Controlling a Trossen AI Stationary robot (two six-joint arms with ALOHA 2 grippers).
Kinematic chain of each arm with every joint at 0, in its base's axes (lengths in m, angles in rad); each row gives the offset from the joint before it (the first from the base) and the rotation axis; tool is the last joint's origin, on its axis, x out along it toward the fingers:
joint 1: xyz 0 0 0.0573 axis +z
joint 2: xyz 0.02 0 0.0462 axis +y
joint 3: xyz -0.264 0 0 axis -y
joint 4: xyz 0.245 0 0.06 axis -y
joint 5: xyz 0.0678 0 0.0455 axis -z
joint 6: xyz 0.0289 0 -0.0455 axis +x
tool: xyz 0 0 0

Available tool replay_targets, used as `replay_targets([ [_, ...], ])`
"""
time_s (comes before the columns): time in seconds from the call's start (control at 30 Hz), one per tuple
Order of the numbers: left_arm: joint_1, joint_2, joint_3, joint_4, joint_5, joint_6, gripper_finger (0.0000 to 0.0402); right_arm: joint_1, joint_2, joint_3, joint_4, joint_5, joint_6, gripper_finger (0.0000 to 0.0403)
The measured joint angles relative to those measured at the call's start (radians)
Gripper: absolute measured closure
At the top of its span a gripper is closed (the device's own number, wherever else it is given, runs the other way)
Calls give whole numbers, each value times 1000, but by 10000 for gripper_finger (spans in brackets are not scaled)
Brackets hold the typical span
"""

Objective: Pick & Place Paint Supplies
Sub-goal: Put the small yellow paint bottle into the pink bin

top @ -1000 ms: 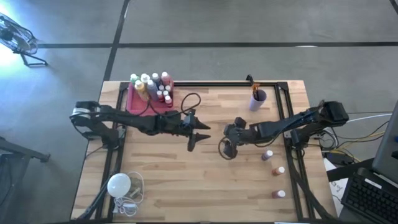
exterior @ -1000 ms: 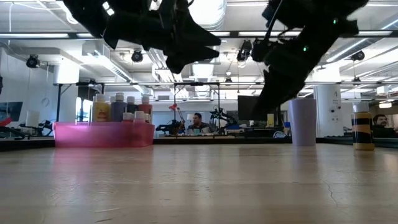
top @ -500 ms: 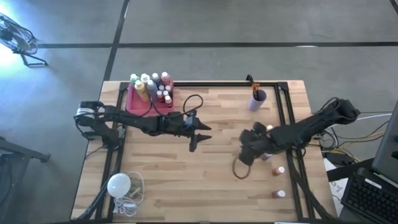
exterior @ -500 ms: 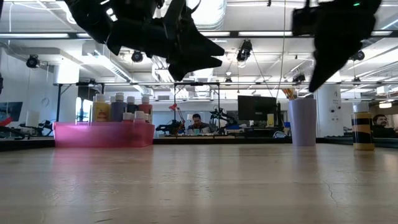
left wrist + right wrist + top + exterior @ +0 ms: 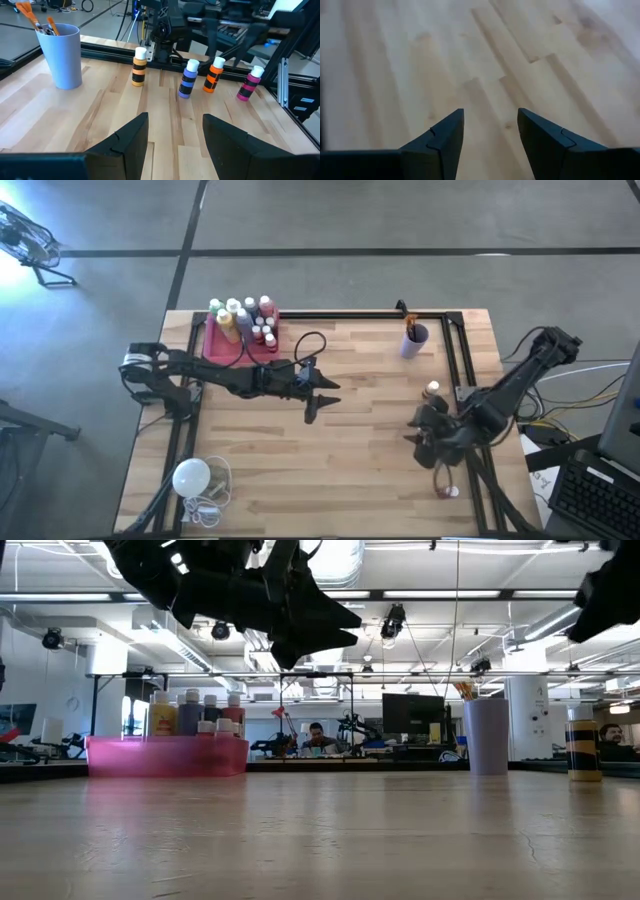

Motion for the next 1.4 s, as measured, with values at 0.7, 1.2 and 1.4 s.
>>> replay_targets([
  [0.7, 0, 0, 0, 0, 0, 39, 209, 225, -32, 64, -647, -5, 657, 277],
  [1.2, 0, 0, 0, 0, 1, 39, 209, 201, -243, -15, -736, 45, 808, 221],
  [1.4, 0, 0, 0, 18, 0, 39, 209, 73, -252, 0, -736, 54, 681, 201],
])
